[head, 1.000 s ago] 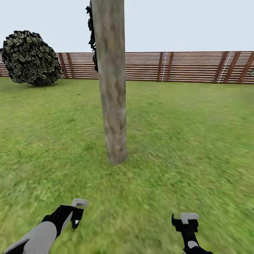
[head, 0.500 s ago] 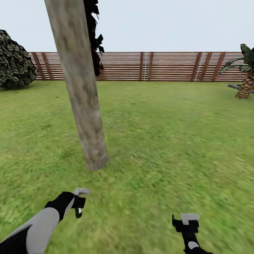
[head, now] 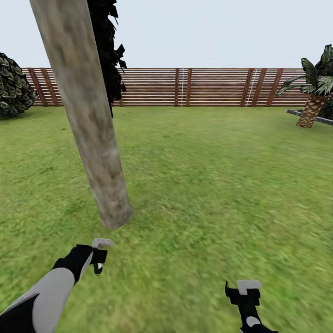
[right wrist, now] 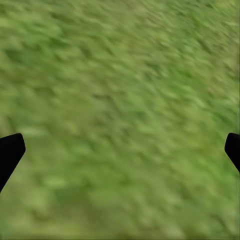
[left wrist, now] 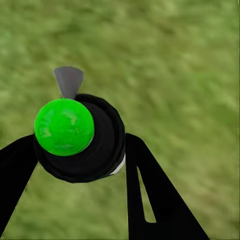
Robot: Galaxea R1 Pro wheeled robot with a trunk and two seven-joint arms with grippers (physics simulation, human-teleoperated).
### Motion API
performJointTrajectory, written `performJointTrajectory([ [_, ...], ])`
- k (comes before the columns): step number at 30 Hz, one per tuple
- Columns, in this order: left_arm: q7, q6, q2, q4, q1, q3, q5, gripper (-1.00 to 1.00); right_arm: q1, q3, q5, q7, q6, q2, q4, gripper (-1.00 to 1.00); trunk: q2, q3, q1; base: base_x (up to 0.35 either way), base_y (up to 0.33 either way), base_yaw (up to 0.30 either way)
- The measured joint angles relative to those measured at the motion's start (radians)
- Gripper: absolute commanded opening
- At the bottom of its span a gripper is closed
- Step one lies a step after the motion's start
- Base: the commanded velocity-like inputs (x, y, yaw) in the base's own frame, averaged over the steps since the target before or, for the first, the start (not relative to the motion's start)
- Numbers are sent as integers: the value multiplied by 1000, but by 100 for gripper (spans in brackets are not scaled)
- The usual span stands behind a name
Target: In the garden, pick up the pesticide atomizer on the floor and spray pesticide onto both trees until each tree trunk is fully covered.
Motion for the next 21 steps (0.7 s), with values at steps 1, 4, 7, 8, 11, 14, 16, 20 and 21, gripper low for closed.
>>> performJointTrajectory([
  [1, 0, 0, 0, -6, 0, 0, 0, -100, 0, 0, 0, 0, 0, 0, 0, 100, 0, 0, 0, 0, 0, 0],
  [4, 0, 4, 1, -35, -1, 1, 0, -100, 0, 1, 0, 0, 0, 0, 0, 100, 0, 0, 0, 0, 0, 84],
  [7, -119, 81, -6, -107, -54, 2, -3, -100, 0, 1, 0, -1, 0, 1, 0, 100, 0, 0, 0, 0, 0, 154],
  [8, -120, 82, -5, -107, -53, 2, -1, -100, 0, 1, 0, -1, 0, 1, 0, 100, 0, 0, 0, 0, 0, 45],
  [11, -121, 83, -3, -108, -49, 0, -3, -100, 0, 1, 1, -1, 0, 0, 0, 100, 0, 0, 0, 0, 0, 20],
  [14, -121, 83, 0, -109, -46, -4, -6, -100, 0, 1, 1, 1, 0, 0, 0, 100, 0, 0, 0, 0, 0, 2],
  [16, -120, 83, 10, -111, -43, -9, -13, -100, 21, 7, 7, 4, 0, 6, 1, 100, 0, 0, 0, 0, 0, 0],
  [20, -120, 83, 11, -111, -43, -8, -13, -100, 27, 7, 7, 5, 0, 9, 0, 100, 0, 0, 0, 0, 0, 0],
  [21, -120, 83, 11, -111, -43, -8, -13, -100, 27, 7, 7, 6, 0, 10, 0, 100, 0, 0, 0, 0, 0, 0],
])
